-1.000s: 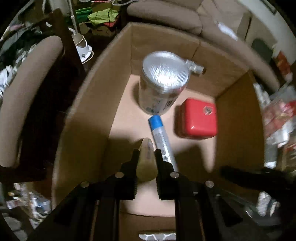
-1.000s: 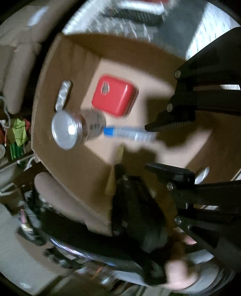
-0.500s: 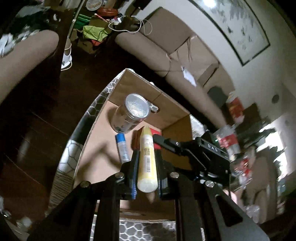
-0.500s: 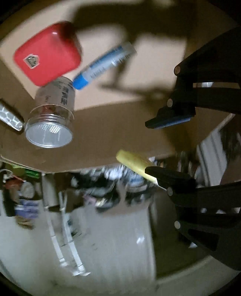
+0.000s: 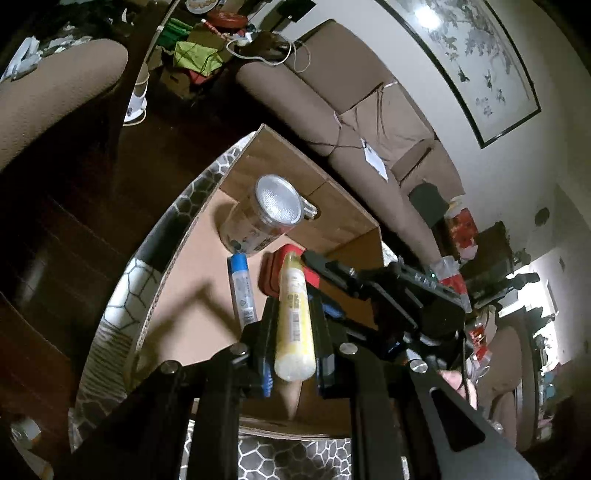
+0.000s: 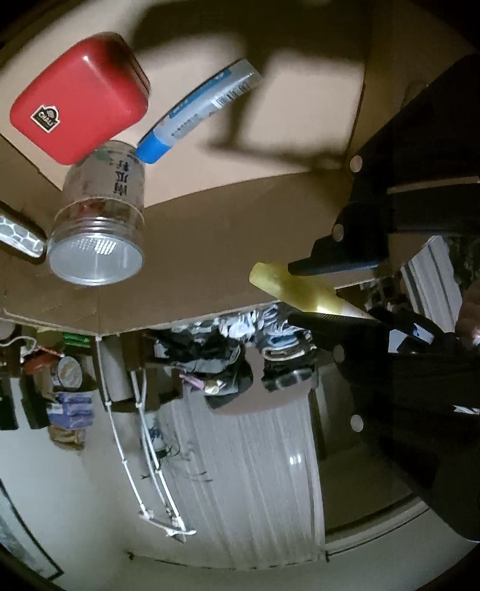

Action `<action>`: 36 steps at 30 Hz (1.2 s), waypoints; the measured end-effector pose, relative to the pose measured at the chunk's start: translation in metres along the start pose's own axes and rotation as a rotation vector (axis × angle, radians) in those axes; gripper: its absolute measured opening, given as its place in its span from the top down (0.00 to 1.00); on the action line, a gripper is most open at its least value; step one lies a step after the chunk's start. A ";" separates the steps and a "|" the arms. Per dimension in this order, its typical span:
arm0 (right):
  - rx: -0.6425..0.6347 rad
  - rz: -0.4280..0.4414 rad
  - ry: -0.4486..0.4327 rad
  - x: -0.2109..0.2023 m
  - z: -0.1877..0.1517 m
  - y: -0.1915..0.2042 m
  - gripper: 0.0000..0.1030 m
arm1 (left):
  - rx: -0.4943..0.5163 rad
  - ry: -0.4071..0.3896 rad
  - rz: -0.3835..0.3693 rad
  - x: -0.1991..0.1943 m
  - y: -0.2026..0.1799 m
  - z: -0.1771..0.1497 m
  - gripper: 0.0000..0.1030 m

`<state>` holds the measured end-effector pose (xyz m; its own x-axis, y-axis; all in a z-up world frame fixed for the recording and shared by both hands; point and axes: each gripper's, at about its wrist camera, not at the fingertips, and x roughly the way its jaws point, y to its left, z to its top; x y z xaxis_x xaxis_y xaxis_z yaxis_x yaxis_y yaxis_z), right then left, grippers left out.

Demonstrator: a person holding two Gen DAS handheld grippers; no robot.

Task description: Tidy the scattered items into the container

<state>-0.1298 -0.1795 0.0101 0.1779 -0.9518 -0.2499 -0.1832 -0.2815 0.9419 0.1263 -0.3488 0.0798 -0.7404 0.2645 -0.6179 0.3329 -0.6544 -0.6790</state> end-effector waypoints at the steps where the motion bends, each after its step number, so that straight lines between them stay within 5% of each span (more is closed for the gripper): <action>1: 0.010 -0.002 -0.003 -0.002 0.003 0.000 0.78 | 0.000 -0.001 0.002 0.000 0.001 -0.001 0.85; 8: -0.002 -0.051 0.009 0.007 0.009 0.001 0.76 | 0.023 0.009 0.013 0.006 0.003 -0.004 0.85; 11: 0.034 -0.040 0.042 0.013 0.012 -0.003 0.66 | 0.017 0.009 0.011 0.006 0.004 -0.005 0.85; 17: -0.087 -0.109 -0.008 0.013 0.013 0.013 0.82 | 0.046 0.041 0.043 0.009 0.003 -0.007 0.81; 25: -0.217 -0.227 -0.043 0.010 0.021 0.044 0.85 | 0.099 0.099 0.139 0.022 -0.002 -0.009 0.80; 31: -0.336 -0.433 -0.074 0.006 0.031 0.058 0.85 | 0.241 0.146 0.322 0.032 -0.013 -0.011 0.73; 36: -0.533 -0.680 -0.026 0.035 0.033 0.073 0.85 | 0.345 0.176 0.382 0.037 -0.020 -0.009 0.71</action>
<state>-0.1689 -0.2372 0.0622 0.0607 -0.6014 -0.7966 0.4344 -0.7026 0.5635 0.0971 -0.3199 0.0667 -0.4851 0.0575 -0.8726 0.3266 -0.9137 -0.2418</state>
